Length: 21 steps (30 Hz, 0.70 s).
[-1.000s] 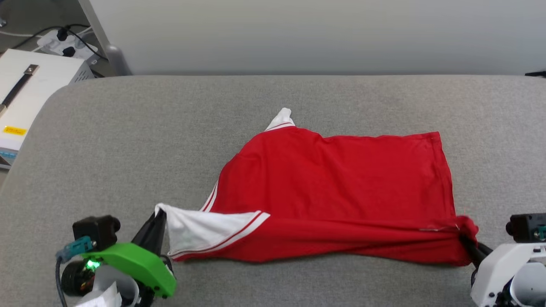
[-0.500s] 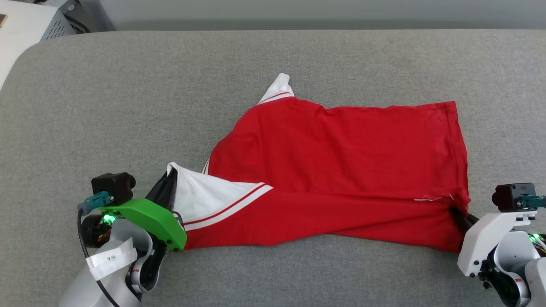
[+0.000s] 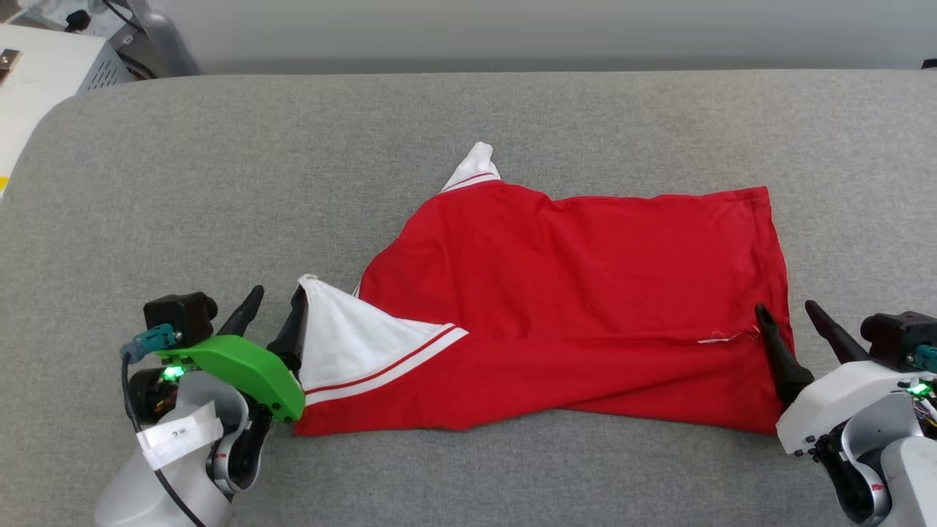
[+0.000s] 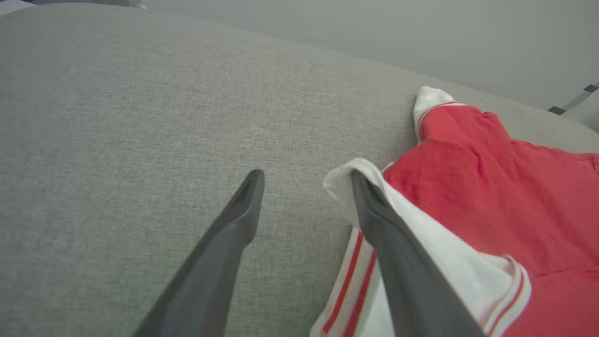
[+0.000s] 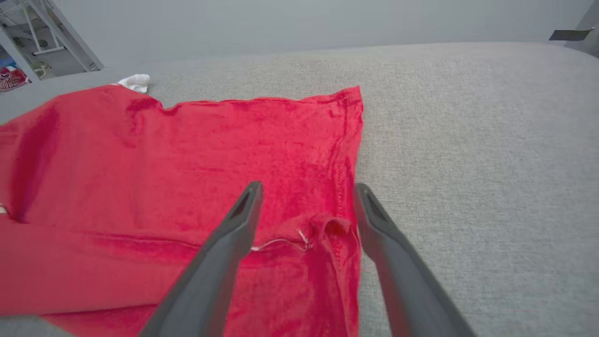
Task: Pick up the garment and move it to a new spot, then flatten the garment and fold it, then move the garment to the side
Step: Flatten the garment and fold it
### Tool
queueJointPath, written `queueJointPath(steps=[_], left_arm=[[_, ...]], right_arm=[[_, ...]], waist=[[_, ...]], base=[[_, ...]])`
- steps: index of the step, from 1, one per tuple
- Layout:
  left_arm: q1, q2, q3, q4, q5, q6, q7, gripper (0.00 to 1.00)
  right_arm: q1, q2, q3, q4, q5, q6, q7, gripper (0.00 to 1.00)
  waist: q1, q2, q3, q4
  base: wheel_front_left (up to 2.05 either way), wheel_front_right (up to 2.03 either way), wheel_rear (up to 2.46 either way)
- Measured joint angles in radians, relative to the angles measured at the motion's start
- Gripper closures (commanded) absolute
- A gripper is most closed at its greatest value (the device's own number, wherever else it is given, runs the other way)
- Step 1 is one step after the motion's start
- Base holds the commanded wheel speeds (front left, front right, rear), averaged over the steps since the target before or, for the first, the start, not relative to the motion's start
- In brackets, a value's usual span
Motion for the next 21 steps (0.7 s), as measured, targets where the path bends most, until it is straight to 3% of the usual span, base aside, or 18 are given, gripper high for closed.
queueJointPath(steps=[4,8,16,21], left_arm=[[0.030,0.051,0.011,-0.032,-0.018,0.010,0.045,0.00],[0.075,0.116,0.010,-0.109,-0.046,0.022,0.166,0.00],[0.175,0.246,-0.028,-0.385,-0.125,0.118,0.519,0.00],[0.205,0.268,-0.049,-0.472,-0.158,0.174,0.631,0.00]], right_arm=[[0.034,0.024,-0.035,-0.037,-0.047,0.000,-0.059,0.00],[0.084,0.053,-0.067,-0.096,-0.076,-0.007,-0.062,0.00],[0.169,0.112,-0.110,-0.203,-0.103,-0.007,-0.021,0.00],[0.187,0.137,-0.115,-0.238,-0.104,-0.007,0.001,0.00]], waist=[[0.0000,0.0000,-0.038,-0.005],[0.0000,0.0000,-0.077,-0.009],[0.0000,0.0000,-0.121,-0.020],[0.0000,0.0000,-0.108,-0.033]], base=[[0.00,0.00,0.00],[0.00,0.00,0.00],[0.00,0.00,0.00],[0.00,0.00,0.00]])
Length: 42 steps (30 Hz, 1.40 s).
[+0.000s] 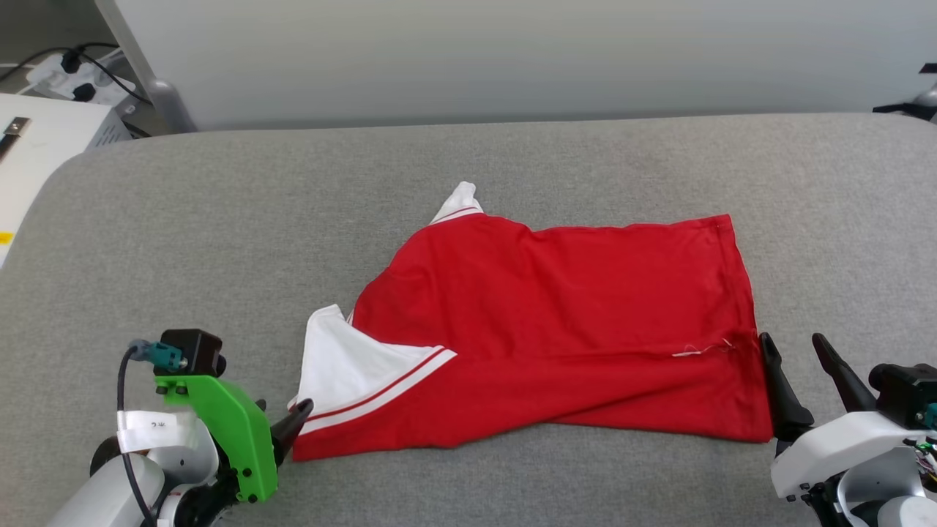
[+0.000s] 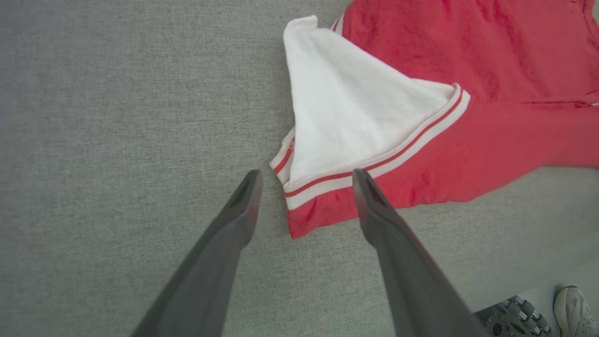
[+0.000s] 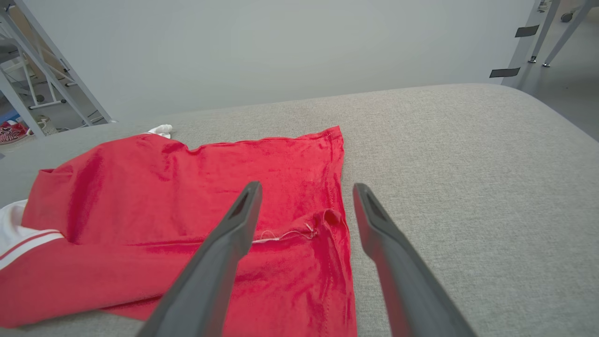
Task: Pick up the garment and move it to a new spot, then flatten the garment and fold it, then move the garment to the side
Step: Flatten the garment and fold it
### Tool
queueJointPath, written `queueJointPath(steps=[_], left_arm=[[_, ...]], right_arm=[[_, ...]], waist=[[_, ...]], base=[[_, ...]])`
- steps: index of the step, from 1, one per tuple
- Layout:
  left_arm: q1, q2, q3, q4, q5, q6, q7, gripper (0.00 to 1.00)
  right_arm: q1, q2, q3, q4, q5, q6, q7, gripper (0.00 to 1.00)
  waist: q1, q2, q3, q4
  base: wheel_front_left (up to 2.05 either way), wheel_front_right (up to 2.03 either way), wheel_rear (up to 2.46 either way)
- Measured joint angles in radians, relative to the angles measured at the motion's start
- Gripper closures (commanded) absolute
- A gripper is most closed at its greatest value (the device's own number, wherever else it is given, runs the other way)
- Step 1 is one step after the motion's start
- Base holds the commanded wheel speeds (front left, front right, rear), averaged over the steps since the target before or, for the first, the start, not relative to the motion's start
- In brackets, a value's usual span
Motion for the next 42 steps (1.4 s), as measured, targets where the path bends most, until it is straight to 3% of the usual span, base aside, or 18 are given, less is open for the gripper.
queueJointPath(steps=[8,15,16,17,18,25,36,42], left_arm=[[-0.002,-0.020,-0.037,0.049,-0.015,0.022,0.058,0.00],[-0.047,-0.044,-0.066,0.113,-0.012,-0.010,0.089,0.00],[-0.051,-0.045,-0.067,0.117,-0.016,-0.015,0.094,0.28],[-0.055,-0.044,-0.069,0.123,-0.016,-0.018,0.101,0.72],[-0.058,-0.044,-0.070,0.130,-0.016,-0.024,0.101,1.00],[-0.074,-0.061,-0.076,0.143,-0.017,-0.061,0.091,1.00],[-0.054,-0.035,-0.041,-0.002,0.007,-0.037,-0.005,1.00],[-0.053,-0.020,-0.029,-0.061,0.011,-0.019,-0.007,1.00]], right_arm=[[-0.001,0.004,-0.001,-0.025,0.000,0.000,0.022,0.00],[-0.003,0.004,-0.009,-0.024,0.003,0.000,0.034,0.00],[-0.003,0.004,-0.015,-0.023,0.003,0.000,0.037,0.00],[-0.003,0.003,-0.018,-0.023,0.004,0.000,0.041,0.00],[-0.003,0.002,-0.023,-0.023,0.006,0.000,0.043,0.00],[-0.003,-0.014,-0.050,-0.031,0.060,0.000,0.120,0.00],[-0.018,-0.092,-0.069,-0.049,0.129,0.000,0.576,0.00],[-0.093,-0.122,-0.017,-0.002,0.152,0.000,0.664,0.00]], waist=[[0.0000,0.0000,0.057,-0.026],[0.0000,0.0000,0.103,-0.053],[0.0000,0.0000,0.107,-0.056],[0.0000,0.0000,0.109,-0.059],[0.0000,0.0001,0.112,-0.061],[0.0000,0.0000,0.117,-0.053],[0.0000,0.0000,0.115,-0.023],[0.0000,0.0000,0.132,-0.002]], base=[[0.00,0.00,0.00],[0.00,0.00,0.00],[0.00,0.00,0.00],[0.00,0.00,0.00],[0.00,0.00,0.00],[0.00,0.00,0.00],[0.00,0.00,0.00],[0.00,0.00,0.00]])
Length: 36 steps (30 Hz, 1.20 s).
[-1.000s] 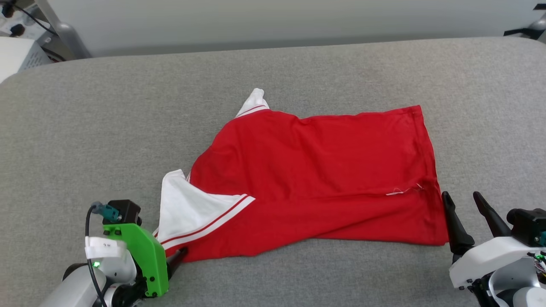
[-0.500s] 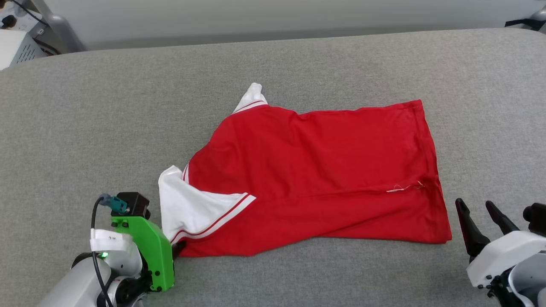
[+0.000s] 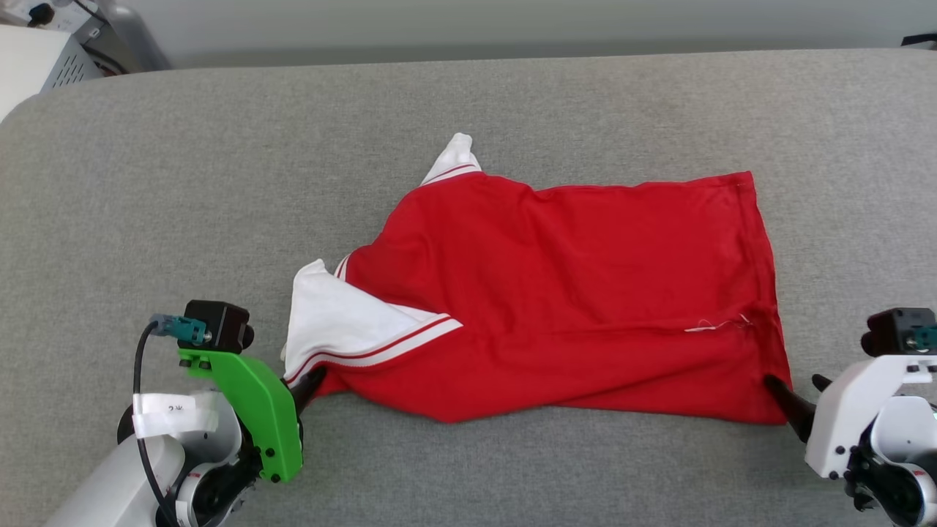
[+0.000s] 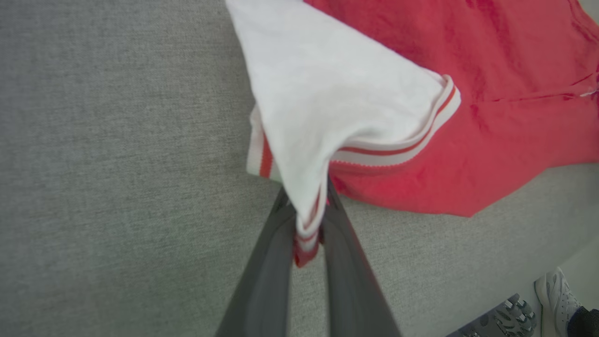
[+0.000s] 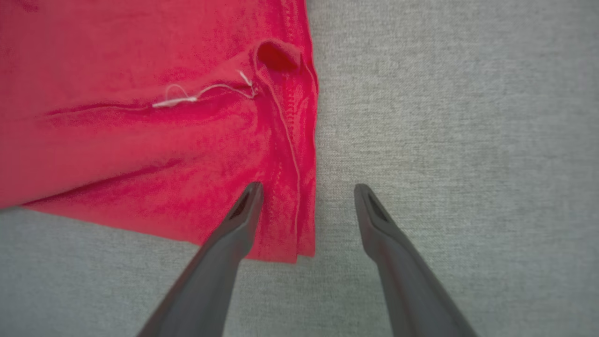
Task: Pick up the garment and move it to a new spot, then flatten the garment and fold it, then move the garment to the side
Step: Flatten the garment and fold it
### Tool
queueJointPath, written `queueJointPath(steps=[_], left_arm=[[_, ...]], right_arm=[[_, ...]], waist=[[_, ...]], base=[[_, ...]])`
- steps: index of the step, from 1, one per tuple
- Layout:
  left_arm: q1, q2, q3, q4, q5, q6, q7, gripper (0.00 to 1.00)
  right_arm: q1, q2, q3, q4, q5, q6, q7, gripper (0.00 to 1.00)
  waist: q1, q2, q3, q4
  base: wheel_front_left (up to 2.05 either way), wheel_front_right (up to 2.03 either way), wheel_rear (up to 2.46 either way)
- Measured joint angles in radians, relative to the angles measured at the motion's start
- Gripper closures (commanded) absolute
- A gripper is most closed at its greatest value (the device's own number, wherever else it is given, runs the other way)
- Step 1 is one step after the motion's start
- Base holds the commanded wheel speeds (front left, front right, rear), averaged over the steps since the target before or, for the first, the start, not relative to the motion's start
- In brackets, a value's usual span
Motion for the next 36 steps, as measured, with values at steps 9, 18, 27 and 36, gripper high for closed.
queueJointPath(steps=[9,18,27,36], left_arm=[[0.000,-0.005,0.004,-0.012,0.000,0.008,-0.028,1.00],[0.029,-0.019,0.018,0.012,-0.024,0.001,-0.051,1.00],[0.133,0.009,0.039,-0.009,-0.066,0.022,-0.059,1.00],[0.266,0.064,0.067,-0.092,-0.091,0.088,-0.058,1.00]], right_arm=[[-0.053,-0.013,0.056,0.144,0.035,0.000,0.122,0.78],[-0.075,-0.013,0.059,0.154,0.061,0.000,0.153,1.00],[-0.046,-0.044,0.123,0.076,0.072,0.000,0.166,1.00],[0.053,-0.067,0.134,-0.010,0.097,0.000,0.200,1.00]], waist=[[0.0000,0.0000,0.030,0.026],[0.0000,0.0000,0.007,0.021],[0.0000,0.0000,-0.087,0.011],[0.0000,0.0000,-0.202,0.011]], base=[[0.00,0.00,0.00],[0.00,0.00,0.00],[0.00,0.00,0.00],[0.00,0.00,0.00]])
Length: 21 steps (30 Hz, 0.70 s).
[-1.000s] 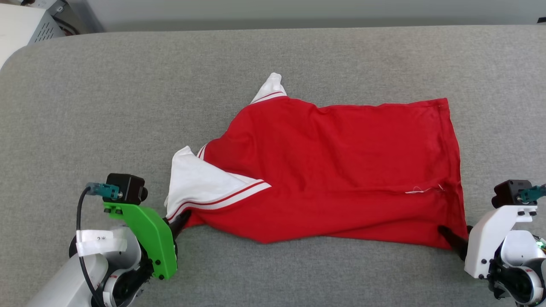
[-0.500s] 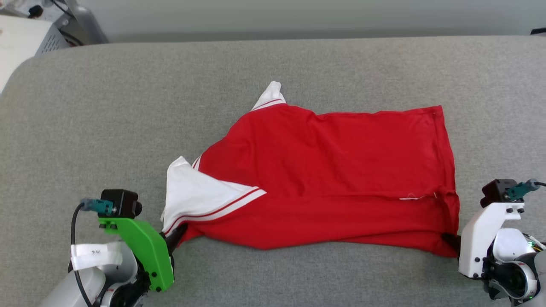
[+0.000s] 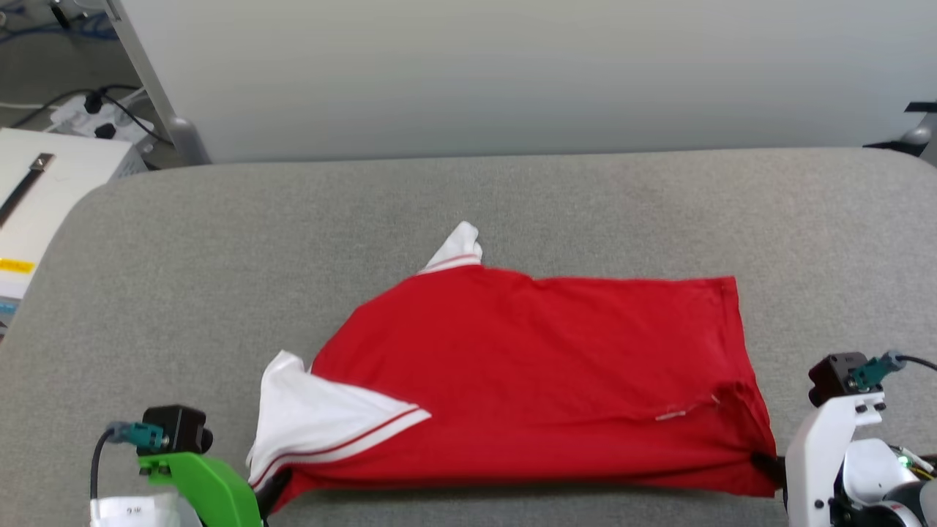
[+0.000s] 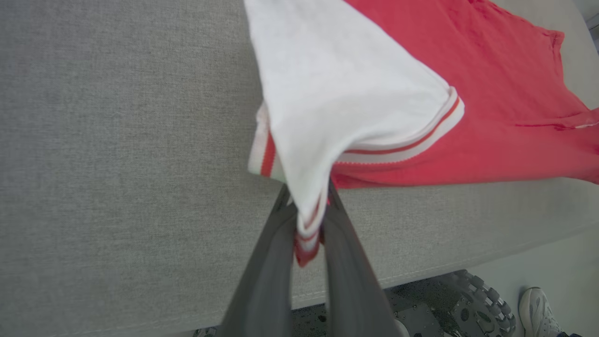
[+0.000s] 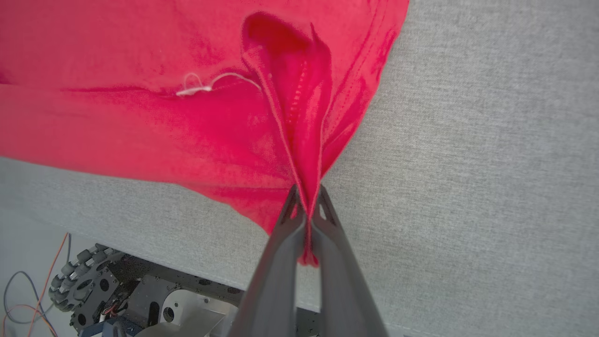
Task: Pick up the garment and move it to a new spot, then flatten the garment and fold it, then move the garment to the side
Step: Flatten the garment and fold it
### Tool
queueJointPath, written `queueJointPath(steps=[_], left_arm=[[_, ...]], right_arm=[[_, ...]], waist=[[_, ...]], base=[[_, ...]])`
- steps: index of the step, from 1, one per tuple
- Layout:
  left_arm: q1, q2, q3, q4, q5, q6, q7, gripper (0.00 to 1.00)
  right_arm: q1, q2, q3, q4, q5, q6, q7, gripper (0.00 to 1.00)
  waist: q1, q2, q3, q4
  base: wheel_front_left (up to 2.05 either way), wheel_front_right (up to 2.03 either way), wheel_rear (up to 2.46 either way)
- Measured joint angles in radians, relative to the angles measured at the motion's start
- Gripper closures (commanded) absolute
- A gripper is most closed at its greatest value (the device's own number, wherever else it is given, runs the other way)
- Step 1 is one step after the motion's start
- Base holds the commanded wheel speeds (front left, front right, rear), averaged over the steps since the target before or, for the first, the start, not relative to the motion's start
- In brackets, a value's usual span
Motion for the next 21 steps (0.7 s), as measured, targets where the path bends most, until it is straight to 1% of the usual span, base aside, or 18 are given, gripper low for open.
queueJointPath(steps=[3,7,10,12,13,15,16,17,18,21], left_arm=[[0.051,0.011,0.007,-0.026,-0.011,0.019,0.004,1.00],[0.109,0.005,0.005,-0.029,-0.038,0.035,-0.002,1.00],[0.132,-0.014,-0.007,-0.011,-0.042,0.034,-0.016,1.00],[0.133,-0.038,-0.014,0.017,-0.040,0.028,-0.035,1.00],[0.131,-0.049,-0.017,0.032,-0.040,0.021,-0.041,1.00],[0.122,-0.068,-0.020,0.063,-0.023,0.015,-0.073,1.00],[0.112,-0.078,-0.021,0.078,-0.023,0.007,-0.081,0.77],[0.103,-0.086,-0.024,0.088,-0.023,0.001,-0.082,0.53],[0.093,-0.094,-0.026,0.100,-0.021,-0.004,-0.089,0.00],[0.068,-0.101,-0.022,0.121,-0.010,-0.016,-0.125,0.00]], right_arm=[[0.048,0.002,-0.013,-0.031,0.000,0.000,0.010,1.00],[0.108,0.018,-0.044,-0.032,-0.010,0.000,0.010,1.00],[0.143,0.036,-0.066,-0.015,-0.029,0.000,-0.026,1.00],[0.157,0.046,-0.077,0.009,-0.039,0.000,-0.062,1.00],[0.162,0.055,-0.086,0.019,-0.046,0.000,-0.086,0.96],[0.167,0.068,-0.094,0.042,-0.048,0.000,-0.125,0.59],[0.169,0.073,-0.098,0.048,-0.055,0.000,-0.158,0.00],[0.169,0.076,-0.099,0.051,-0.058,0.000,-0.183,0.00],[0.169,0.078,-0.101,0.053,-0.064,0.000,-0.221,0.00],[0.169,0.080,-0.102,0.051,-0.072,0.000,-0.346,0.00]], waist=[[0.0000,0.0000,-0.031,0.002],[0.0000,0.0000,-0.054,0.005],[0.0000,0.0000,-0.057,0.007],[0.0000,0.0000,-0.053,0.008],[0.0000,0.0000,-0.050,0.008],[0.0000,0.0000,-0.044,0.009],[0.0000,0.0000,-0.041,0.009],[0.0000,0.0000,-0.038,0.009],[0.0000,0.0000,-0.036,0.008],[0.0000,0.0000,-0.035,0.002]], base=[[0.00,0.00,0.00],[0.00,0.00,0.00],[0.00,0.00,0.00],[0.00,0.00,0.00],[0.00,0.00,0.00],[0.00,0.00,0.00],[0.00,0.00,0.00],[0.00,0.00,0.00],[0.00,0.00,0.00],[0.00,0.00,0.00]])
